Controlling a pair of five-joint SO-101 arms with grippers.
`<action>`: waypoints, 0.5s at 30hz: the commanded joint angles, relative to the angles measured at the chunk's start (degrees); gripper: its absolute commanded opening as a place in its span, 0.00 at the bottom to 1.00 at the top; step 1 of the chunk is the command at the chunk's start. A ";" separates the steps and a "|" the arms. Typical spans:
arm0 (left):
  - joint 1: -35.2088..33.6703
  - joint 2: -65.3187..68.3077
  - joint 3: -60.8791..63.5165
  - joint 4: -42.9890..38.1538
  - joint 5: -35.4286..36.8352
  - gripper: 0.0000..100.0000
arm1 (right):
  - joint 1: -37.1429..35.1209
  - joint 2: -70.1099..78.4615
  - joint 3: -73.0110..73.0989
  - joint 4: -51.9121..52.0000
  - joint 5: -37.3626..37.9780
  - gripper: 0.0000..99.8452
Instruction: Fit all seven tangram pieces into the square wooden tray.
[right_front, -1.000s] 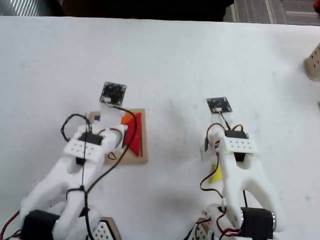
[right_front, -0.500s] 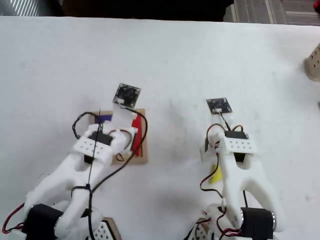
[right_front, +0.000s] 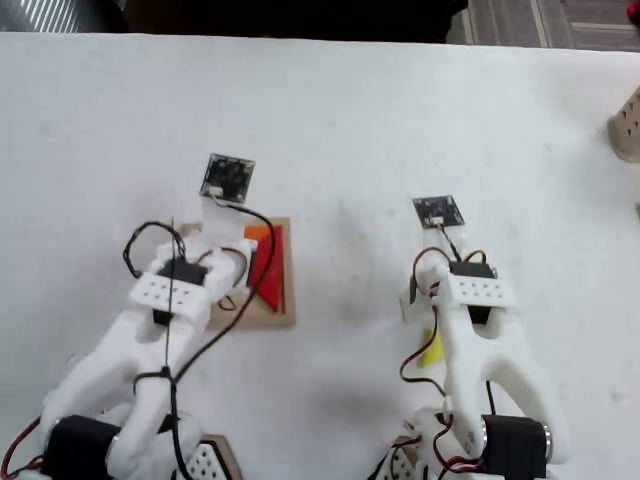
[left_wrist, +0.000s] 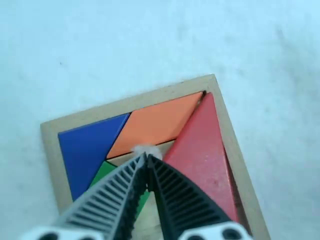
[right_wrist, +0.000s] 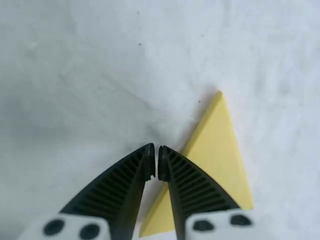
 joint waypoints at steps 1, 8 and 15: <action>-0.13 4.70 -5.01 -0.88 -0.26 0.02 | -0.57 -2.07 -0.26 -0.40 0.44 0.02; 3.47 5.85 -5.45 2.29 -0.70 0.02 | -0.48 -2.07 -0.26 -0.40 0.44 0.02; 6.37 5.85 -5.80 4.84 -0.70 0.02 | -0.57 -2.07 -0.26 -0.40 0.44 0.02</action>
